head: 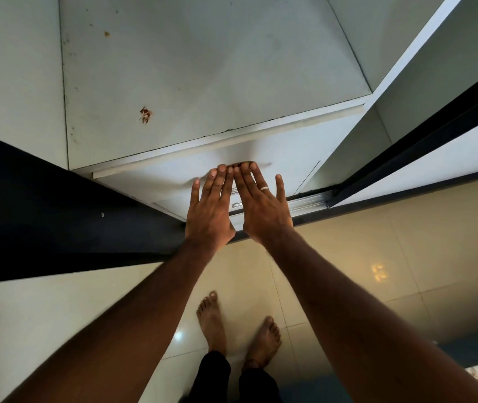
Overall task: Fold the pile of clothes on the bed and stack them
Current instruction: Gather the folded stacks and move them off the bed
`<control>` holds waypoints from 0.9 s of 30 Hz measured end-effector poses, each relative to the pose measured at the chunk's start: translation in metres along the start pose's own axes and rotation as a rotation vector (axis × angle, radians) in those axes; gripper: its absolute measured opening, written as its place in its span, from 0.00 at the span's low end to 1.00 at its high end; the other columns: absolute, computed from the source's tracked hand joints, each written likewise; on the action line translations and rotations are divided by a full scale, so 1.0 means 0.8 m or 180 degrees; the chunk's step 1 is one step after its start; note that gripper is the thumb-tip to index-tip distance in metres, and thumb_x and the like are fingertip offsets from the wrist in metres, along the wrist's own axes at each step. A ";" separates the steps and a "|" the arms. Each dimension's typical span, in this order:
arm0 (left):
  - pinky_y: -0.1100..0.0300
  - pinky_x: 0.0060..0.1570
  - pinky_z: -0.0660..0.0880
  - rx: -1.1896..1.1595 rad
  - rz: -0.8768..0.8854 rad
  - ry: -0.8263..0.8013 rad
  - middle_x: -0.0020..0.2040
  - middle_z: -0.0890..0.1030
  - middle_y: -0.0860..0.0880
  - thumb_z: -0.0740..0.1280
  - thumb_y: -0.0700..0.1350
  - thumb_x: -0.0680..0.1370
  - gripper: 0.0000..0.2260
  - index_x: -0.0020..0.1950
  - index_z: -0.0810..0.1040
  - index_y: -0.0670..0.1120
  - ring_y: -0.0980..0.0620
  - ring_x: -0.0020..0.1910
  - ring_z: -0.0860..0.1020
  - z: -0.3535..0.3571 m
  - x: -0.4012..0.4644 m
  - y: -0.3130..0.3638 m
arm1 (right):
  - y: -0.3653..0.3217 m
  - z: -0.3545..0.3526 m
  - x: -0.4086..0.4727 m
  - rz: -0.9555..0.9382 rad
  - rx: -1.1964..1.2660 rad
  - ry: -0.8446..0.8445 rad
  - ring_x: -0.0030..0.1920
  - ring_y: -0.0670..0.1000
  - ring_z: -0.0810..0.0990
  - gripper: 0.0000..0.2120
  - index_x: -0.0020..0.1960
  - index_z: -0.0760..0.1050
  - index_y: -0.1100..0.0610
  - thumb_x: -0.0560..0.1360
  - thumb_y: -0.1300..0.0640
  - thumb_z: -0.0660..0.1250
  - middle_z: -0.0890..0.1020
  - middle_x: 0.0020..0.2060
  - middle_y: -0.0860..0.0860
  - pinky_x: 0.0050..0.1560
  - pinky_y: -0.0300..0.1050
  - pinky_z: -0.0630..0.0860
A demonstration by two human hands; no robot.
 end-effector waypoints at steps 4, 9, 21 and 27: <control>0.47 0.79 0.37 -0.0008 -0.0004 0.0041 0.82 0.37 0.46 0.72 0.52 0.74 0.51 0.82 0.36 0.45 0.48 0.81 0.37 -0.009 0.003 -0.001 | -0.002 -0.007 0.005 0.0020 0.0046 0.0020 0.79 0.48 0.29 0.46 0.81 0.30 0.52 0.79 0.58 0.62 0.31 0.80 0.47 0.79 0.65 0.39; 0.45 0.79 0.40 -0.0065 -0.0022 0.0082 0.82 0.37 0.45 0.73 0.55 0.73 0.53 0.82 0.37 0.44 0.47 0.81 0.36 -0.015 0.000 0.005 | -0.003 -0.011 0.004 0.0022 0.0125 0.0029 0.78 0.48 0.27 0.48 0.81 0.29 0.52 0.79 0.56 0.64 0.29 0.79 0.47 0.79 0.64 0.38; 0.46 0.80 0.43 -0.0188 0.0257 -0.0918 0.82 0.35 0.47 0.70 0.47 0.77 0.48 0.81 0.34 0.45 0.48 0.81 0.37 0.105 -0.013 0.018 | 0.039 0.112 -0.026 0.0325 0.0144 -0.1040 0.81 0.50 0.35 0.44 0.82 0.34 0.55 0.77 0.65 0.60 0.36 0.82 0.50 0.79 0.61 0.39; 0.47 0.80 0.44 -0.0335 0.0355 -0.1090 0.82 0.37 0.48 0.69 0.46 0.79 0.46 0.81 0.36 0.46 0.50 0.81 0.37 0.152 0.024 0.018 | 0.040 0.143 0.023 0.0243 0.0134 -0.1205 0.81 0.48 0.37 0.45 0.83 0.35 0.54 0.78 0.63 0.63 0.36 0.82 0.48 0.80 0.63 0.44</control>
Point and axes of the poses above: each hand's wrist, its own x-axis towards the middle knuckle, its own z-axis out of the palm, y = z × x, the point moved 5 cm from there along x, towards the middle knuckle
